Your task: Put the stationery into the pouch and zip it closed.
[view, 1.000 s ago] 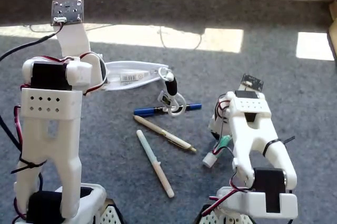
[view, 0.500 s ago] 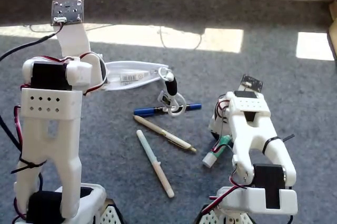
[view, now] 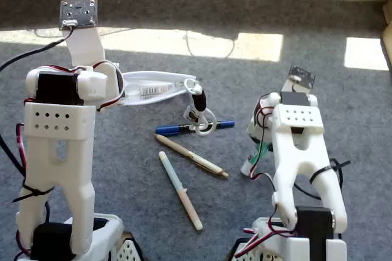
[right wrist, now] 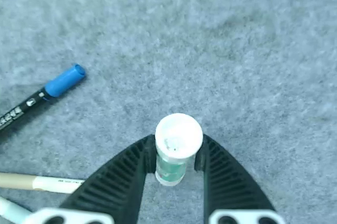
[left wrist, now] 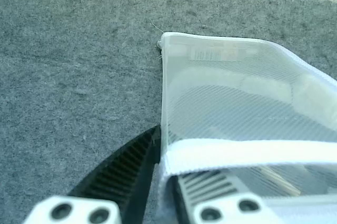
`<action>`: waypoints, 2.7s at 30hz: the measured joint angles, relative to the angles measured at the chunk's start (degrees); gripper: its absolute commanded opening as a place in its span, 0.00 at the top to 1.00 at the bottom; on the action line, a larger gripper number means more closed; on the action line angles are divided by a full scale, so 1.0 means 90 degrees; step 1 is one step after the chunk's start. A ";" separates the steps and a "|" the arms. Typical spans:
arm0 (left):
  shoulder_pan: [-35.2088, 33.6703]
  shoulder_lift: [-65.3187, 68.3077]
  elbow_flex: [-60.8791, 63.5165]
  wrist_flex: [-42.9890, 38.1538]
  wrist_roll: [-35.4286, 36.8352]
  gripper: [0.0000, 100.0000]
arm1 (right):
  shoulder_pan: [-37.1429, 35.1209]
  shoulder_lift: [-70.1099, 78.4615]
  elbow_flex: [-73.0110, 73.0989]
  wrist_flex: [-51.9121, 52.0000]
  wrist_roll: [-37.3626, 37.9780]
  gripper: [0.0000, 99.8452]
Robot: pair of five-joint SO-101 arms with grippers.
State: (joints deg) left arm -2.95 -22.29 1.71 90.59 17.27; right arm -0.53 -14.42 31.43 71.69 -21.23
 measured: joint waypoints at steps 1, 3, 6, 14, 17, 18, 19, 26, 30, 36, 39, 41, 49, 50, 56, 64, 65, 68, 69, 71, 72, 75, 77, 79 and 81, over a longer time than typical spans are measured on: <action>0.0000 0.0000 0.0000 0.0000 0.0000 0.99 | -0.0010 -0.0147 0.0000 0.0020 0.0000 0.89; 0.0000 0.0000 0.0000 0.0000 0.0000 0.99 | -0.0098 -0.0420 0.0000 0.0049 0.0000 0.89; 0.0000 0.0000 0.0000 0.0000 0.0000 0.99 | -0.0293 -0.0781 0.0000 0.0049 0.0000 0.90; 0.0000 0.0000 0.0000 0.0000 0.0000 0.99 | -0.0469 -0.1309 0.0000 0.0049 0.0166 0.99; 0.0000 0.0000 0.0000 0.0000 0.0000 0.99 | -0.0488 -0.1504 0.0000 0.0049 0.0430 0.99; 0.0000 0.0000 0.0000 0.0000 0.0000 0.99 | -0.0488 -0.1592 0.0000 0.0049 0.0469 0.99; 0.0000 0.0000 0.0000 0.0000 0.0000 0.99 | -0.0488 -0.1690 0.0000 0.0049 0.0488 0.99; 0.0000 0.0000 0.0000 0.0000 0.0000 0.99 | -0.0518 -0.2618 0.0000 0.0059 0.0615 0.99; 0.0000 0.0000 0.0000 0.0000 0.0000 0.99 | -0.0791 -0.3194 0.0000 0.0176 0.1231 0.99; 0.0000 0.0000 0.0000 0.0000 0.0000 0.99 | -0.1241 -0.3966 0.0000 0.0488 0.1455 0.99; 0.0000 0.0000 0.0000 0.0000 0.0000 0.99 | -0.1446 -0.4278 -0.0225 0.0557 0.1455 0.99; 0.0000 0.0000 0.0000 0.0000 0.0000 0.99 | -0.1621 -0.4484 -0.0361 0.0557 0.1455 0.99; 0.0000 0.0000 0.0000 0.0000 0.0000 0.99 | -0.1885 -0.4825 -0.0957 0.0567 0.1485 0.99; 0.0000 0.0000 0.0000 0.0000 0.0000 0.99 | -0.1885 -0.4825 -0.1045 0.0567 0.1485 0.99; 0.0000 0.0000 0.0000 0.0000 0.0000 0.99 | -0.1915 -0.4845 -0.1641 0.0567 0.1485 0.99; 0.0000 0.0000 0.0000 0.0000 0.0000 0.99 | -0.2862 -0.4855 -0.2383 0.0567 0.1485 0.99; 0.0000 0.0000 0.0000 0.0000 0.0000 0.99 | -0.3038 -0.4855 -0.2432 0.0567 0.1485 0.99; 0.0000 0.0000 0.0000 0.0000 0.0000 0.99 | -0.3536 -0.4855 -0.2452 0.0410 0.1485 0.99; 0.0000 0.0000 0.0000 0.0000 0.0000 0.99 | -0.3643 -0.4855 -0.2452 0.0313 0.1485 0.99; 0.0000 0.0000 0.0000 0.0000 0.0000 0.99 | -0.3790 -0.4855 -0.2452 0.0029 0.1485 0.99; 0.0000 0.0000 0.0000 0.0000 0.0000 0.99 | -0.3858 -0.4855 -0.2452 -0.0127 0.1485 0.99; 0.0000 0.0000 0.0000 0.0000 0.0000 0.99 | -0.4024 -0.4874 -0.2383 -0.0518 0.1485 0.99; 0.0000 0.0000 0.0000 0.0000 0.0000 0.99 | -0.4122 -0.4884 -0.2188 -0.0781 0.1485 0.99; 0.0000 0.0000 0.0020 0.0000 0.0000 0.99 | -0.4249 -0.4855 -0.1954 -0.1035 0.1485 0.99; 0.0000 0.0000 0.0039 0.0000 0.0000 0.99 | -0.4317 -0.4855 -0.1602 -0.1328 0.1485 0.99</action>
State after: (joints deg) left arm -2.95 -22.29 2.07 90.59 17.27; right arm -39.38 -58.11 17.01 59.74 -7.87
